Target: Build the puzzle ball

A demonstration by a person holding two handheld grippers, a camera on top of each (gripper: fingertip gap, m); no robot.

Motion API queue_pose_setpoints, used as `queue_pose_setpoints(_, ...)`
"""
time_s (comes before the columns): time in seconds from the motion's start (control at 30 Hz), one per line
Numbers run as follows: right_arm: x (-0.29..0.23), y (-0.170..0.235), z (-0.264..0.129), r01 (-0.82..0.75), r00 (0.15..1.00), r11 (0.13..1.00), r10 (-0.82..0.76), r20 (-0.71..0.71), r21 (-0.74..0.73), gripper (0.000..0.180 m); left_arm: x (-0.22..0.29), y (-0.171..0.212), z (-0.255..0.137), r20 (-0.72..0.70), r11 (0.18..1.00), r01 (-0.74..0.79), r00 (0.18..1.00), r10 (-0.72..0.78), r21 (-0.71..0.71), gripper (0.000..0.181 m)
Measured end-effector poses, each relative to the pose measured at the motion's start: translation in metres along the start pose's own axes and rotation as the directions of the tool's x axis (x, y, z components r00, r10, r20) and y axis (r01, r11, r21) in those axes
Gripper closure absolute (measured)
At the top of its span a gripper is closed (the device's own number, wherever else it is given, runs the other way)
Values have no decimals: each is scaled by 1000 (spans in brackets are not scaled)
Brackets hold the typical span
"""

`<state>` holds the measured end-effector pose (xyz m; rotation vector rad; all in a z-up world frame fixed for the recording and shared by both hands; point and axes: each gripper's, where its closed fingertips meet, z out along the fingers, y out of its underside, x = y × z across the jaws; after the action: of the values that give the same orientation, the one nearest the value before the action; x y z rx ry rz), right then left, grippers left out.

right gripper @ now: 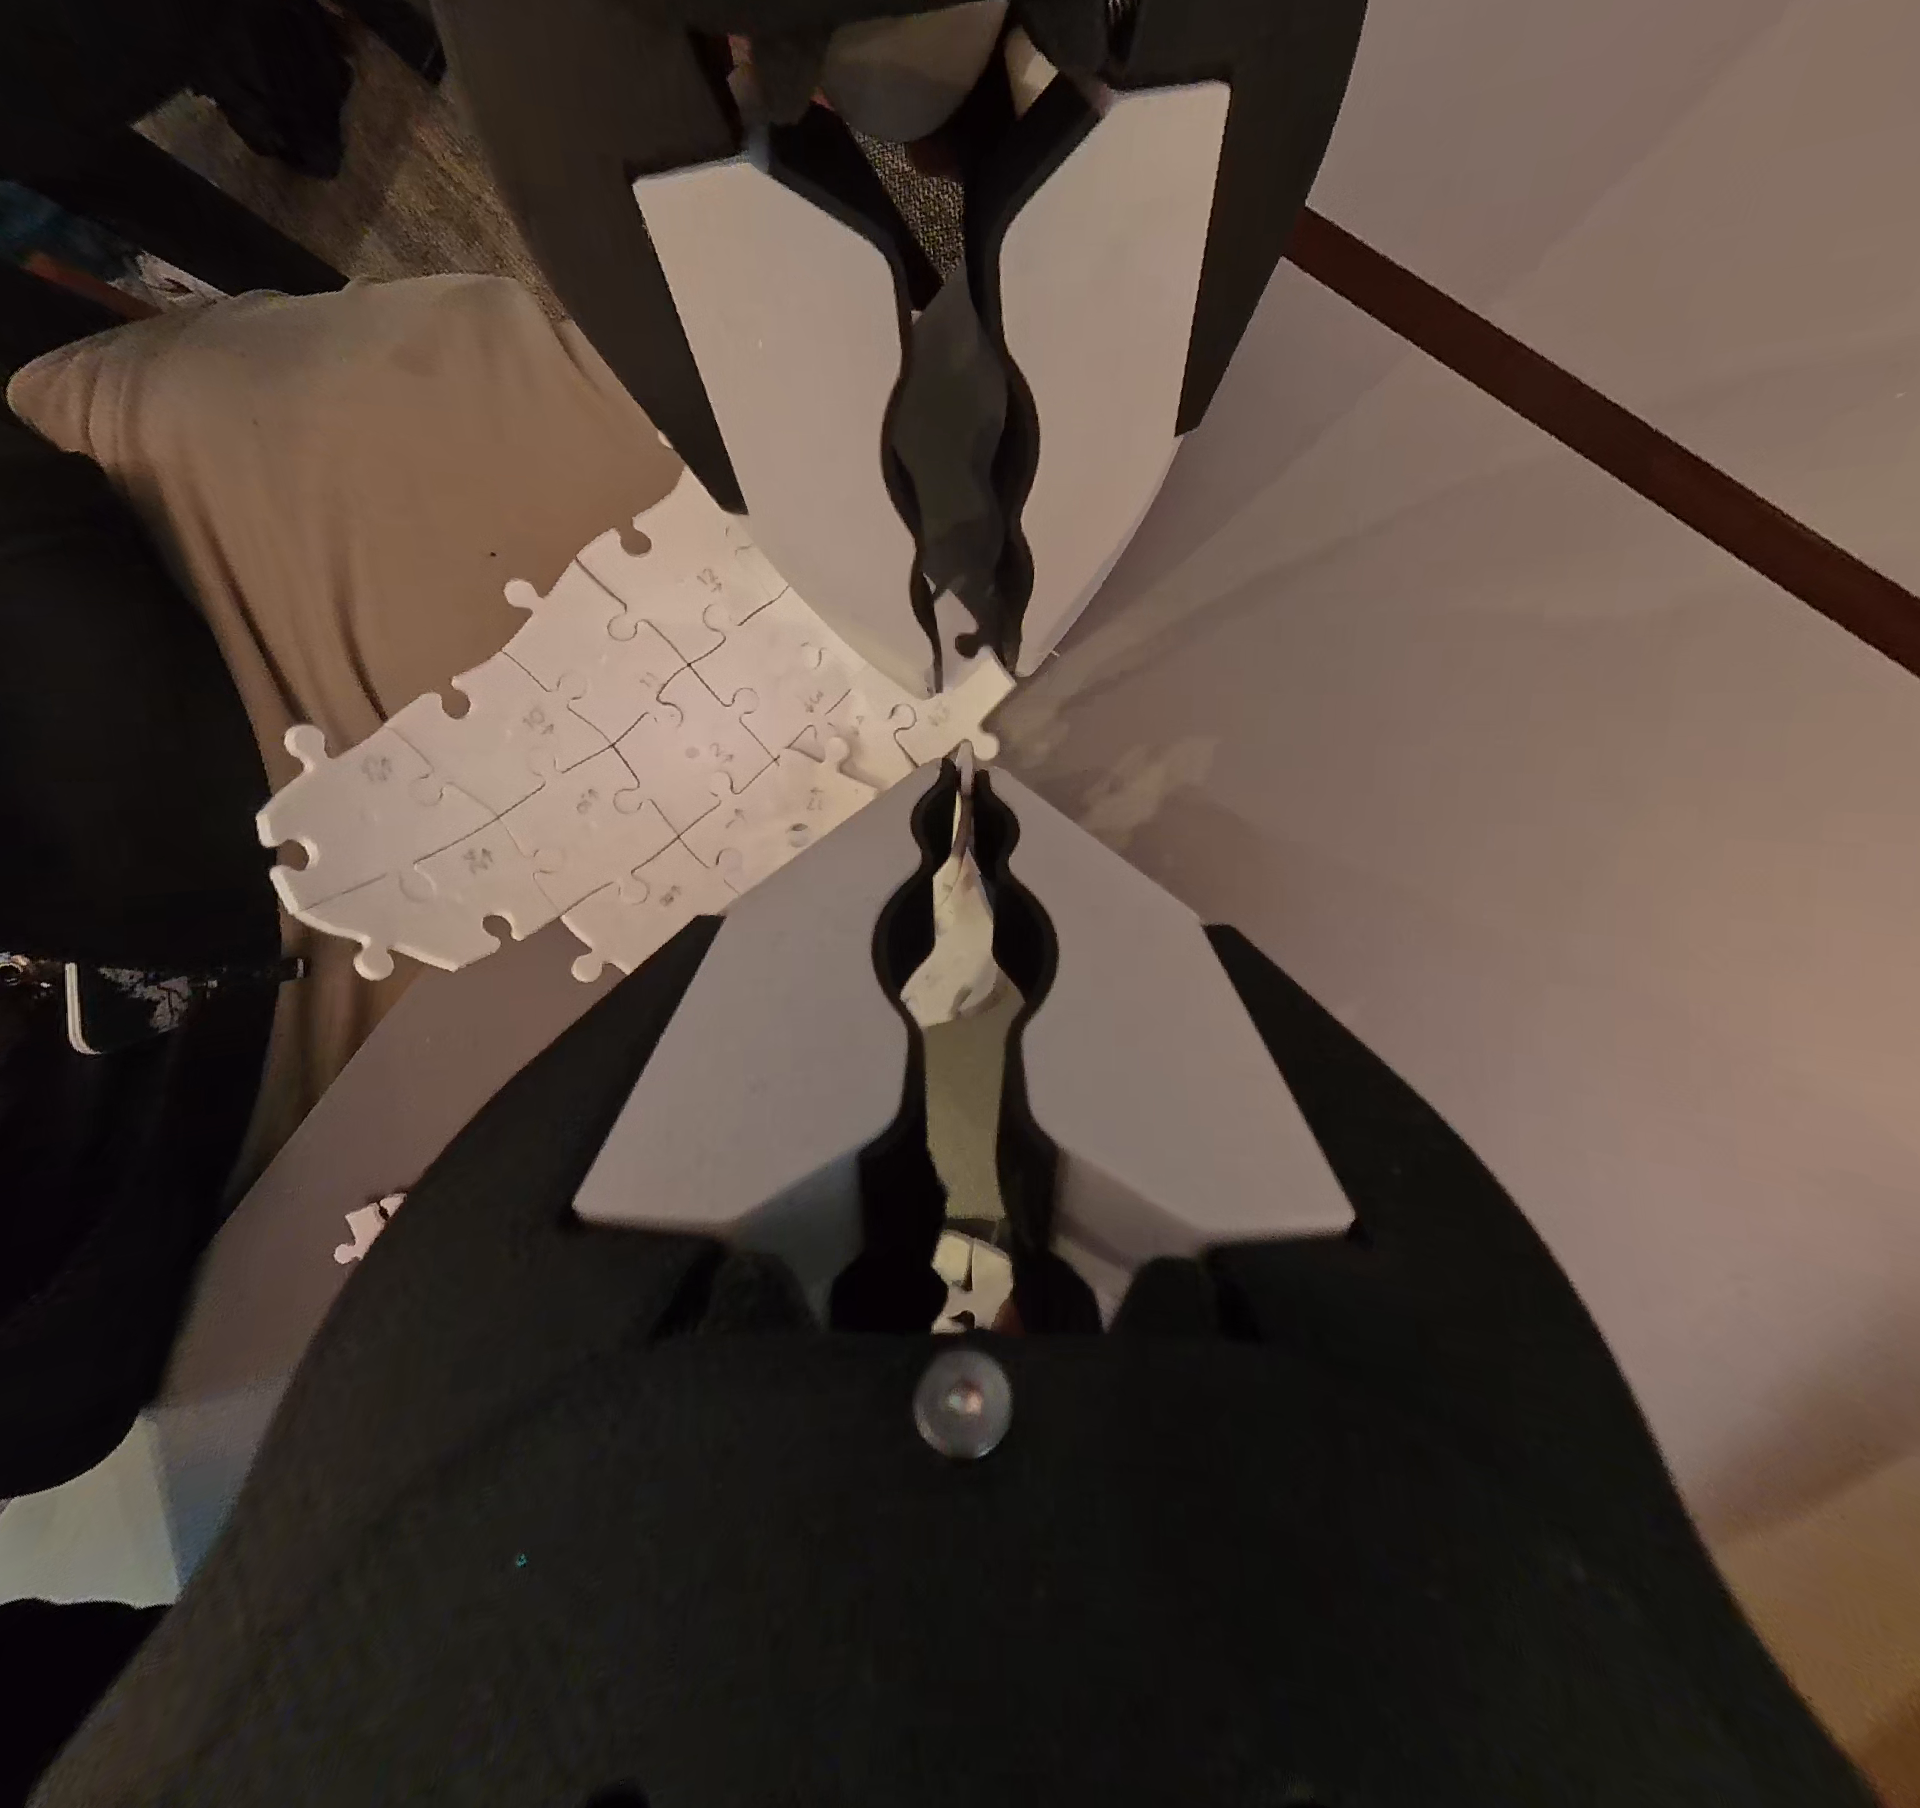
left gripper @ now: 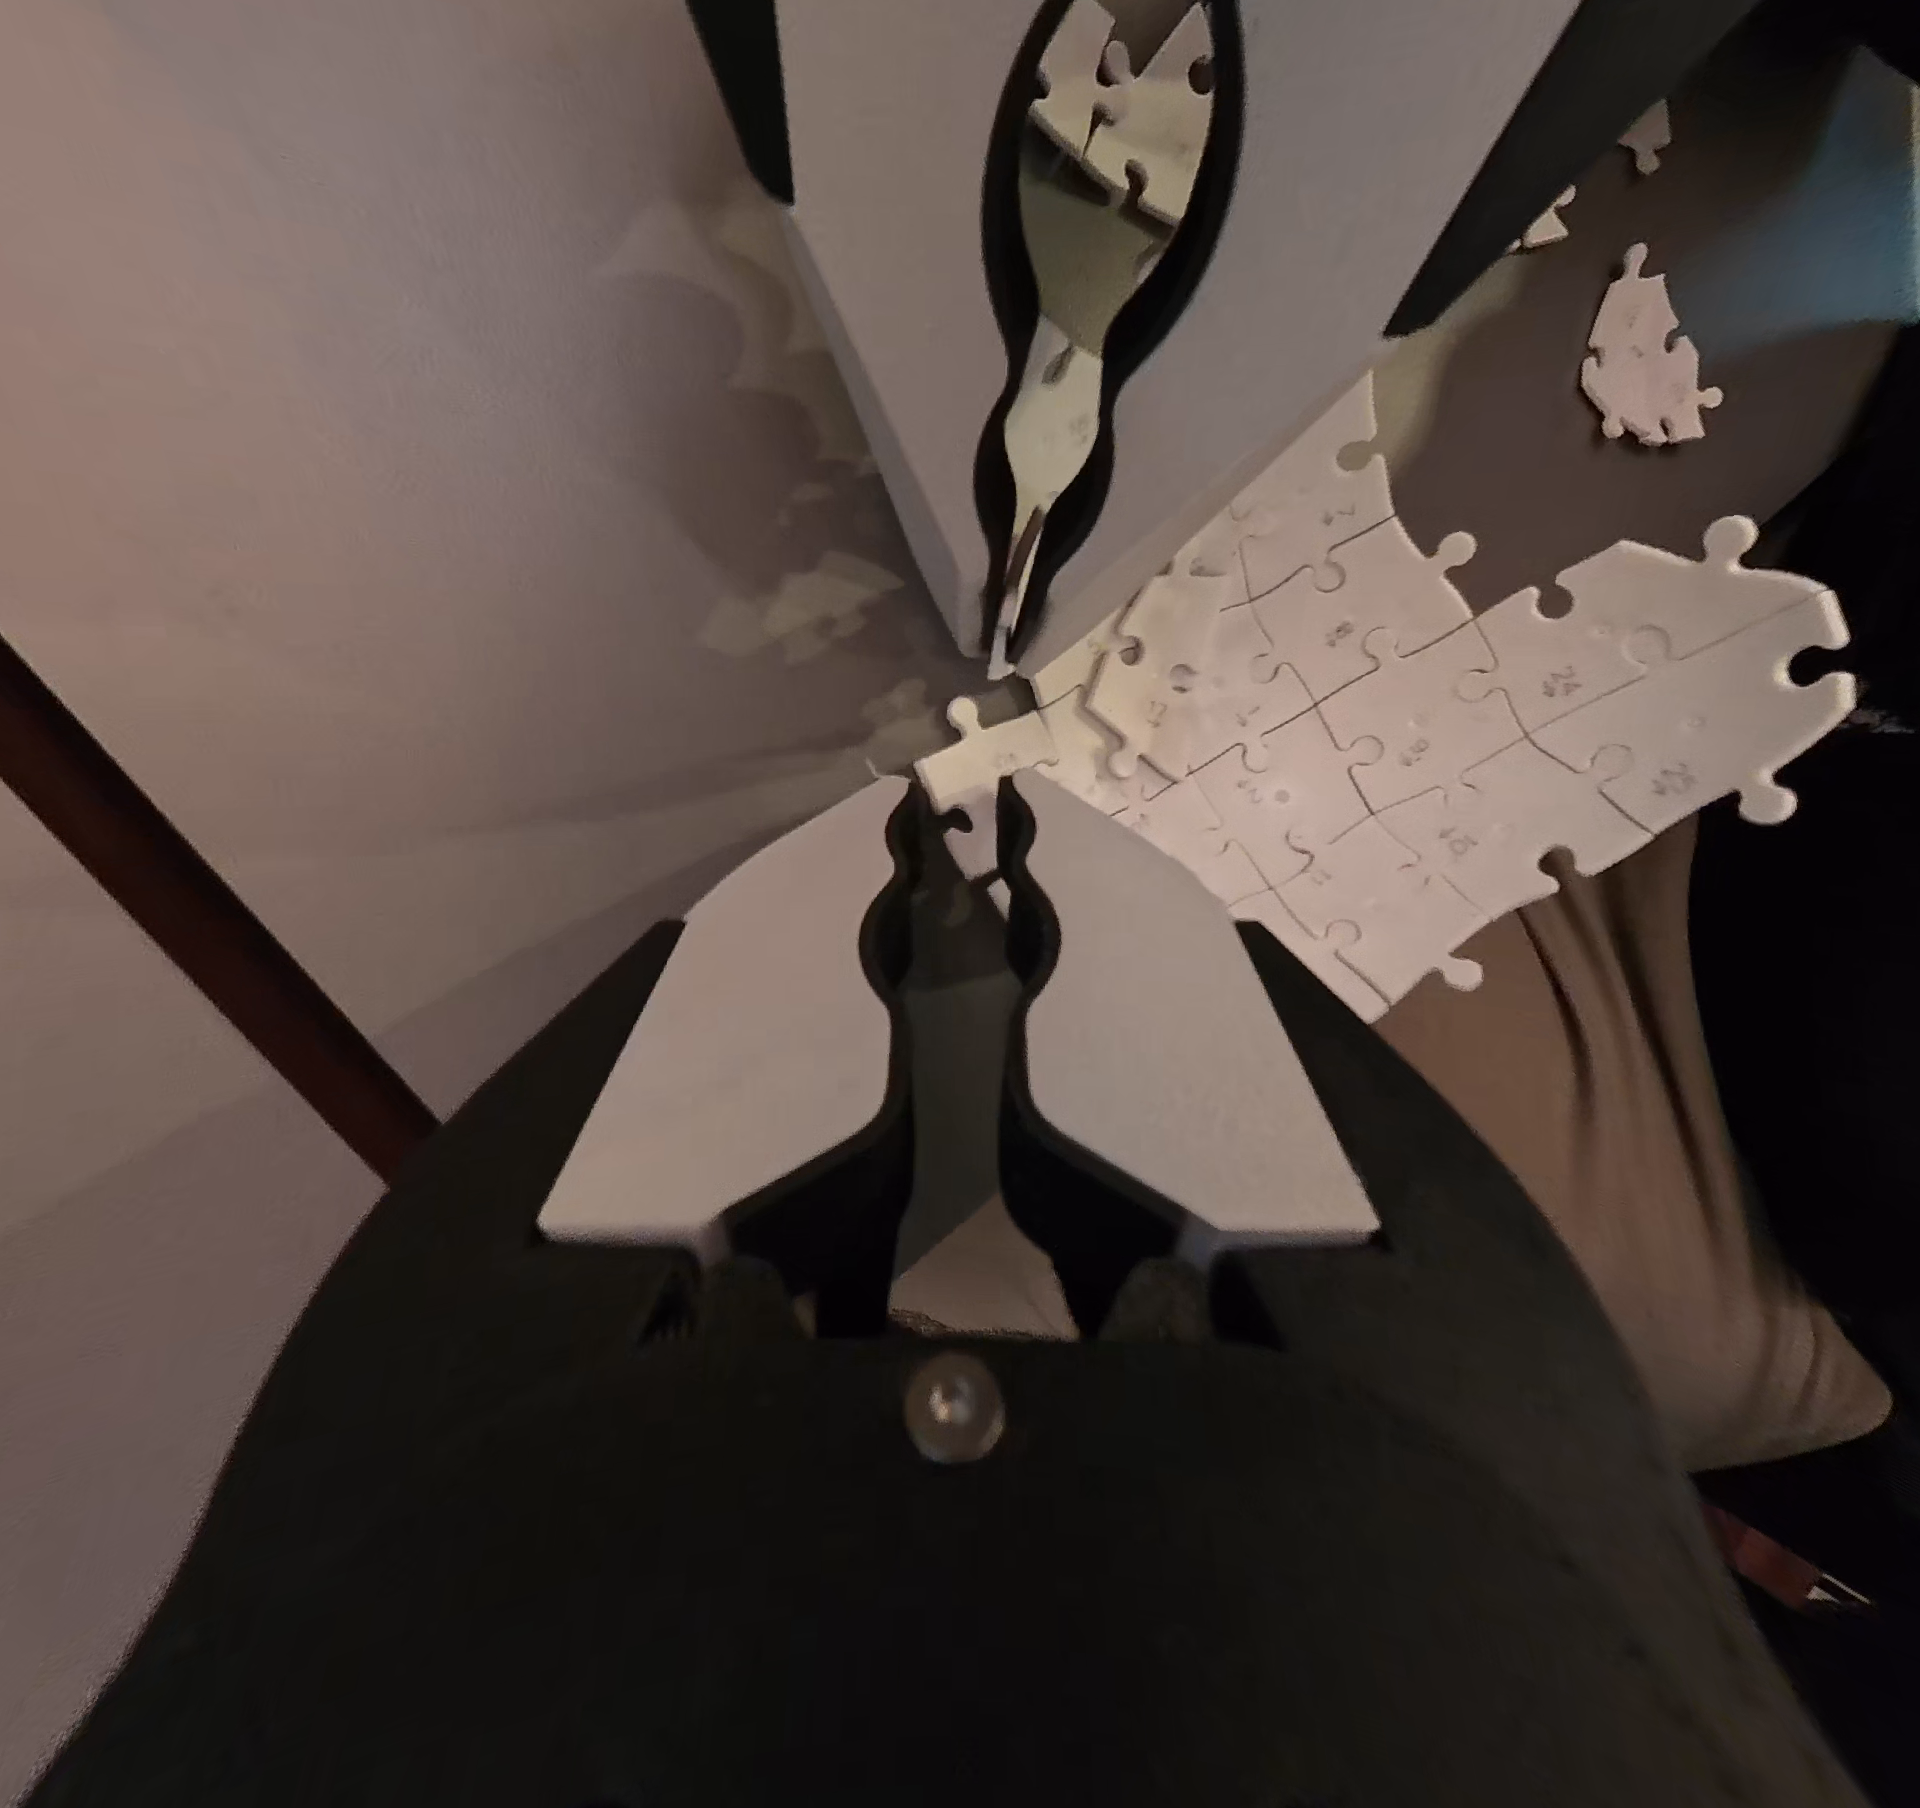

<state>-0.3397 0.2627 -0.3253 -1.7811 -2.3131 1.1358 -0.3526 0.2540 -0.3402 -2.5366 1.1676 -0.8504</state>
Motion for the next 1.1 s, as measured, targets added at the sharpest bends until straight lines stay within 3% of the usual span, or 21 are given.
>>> queue_pose_setpoints(0.33, -1, 0, -1, 4, 1000, 1000, -4, 1, 0, 179, 5, -4, -12, 44, 1000, -11, 999, 11, -4, 157)
queue_pose_setpoints(0.47, -2, -1, -1, 5, 1000, 1000, -5, 1, 1, 179, 6, -4, -8, 102, 997, -40, 994, 47, -70, 149)
queue_pose_setpoints(0.57, -2, -1, -2, 8, 1000, 1000, -8, -1, 0, 179, 1, 4, -4, 141, 990, -34, 989, 54, -139, 148)
queue_pose_setpoints(1.1, -2, -2, -2, 9, 1000, 1000, -9, -7, 0, 179, 0, 6, -3, 179, 980, -40, 981, 75, -194, 145)
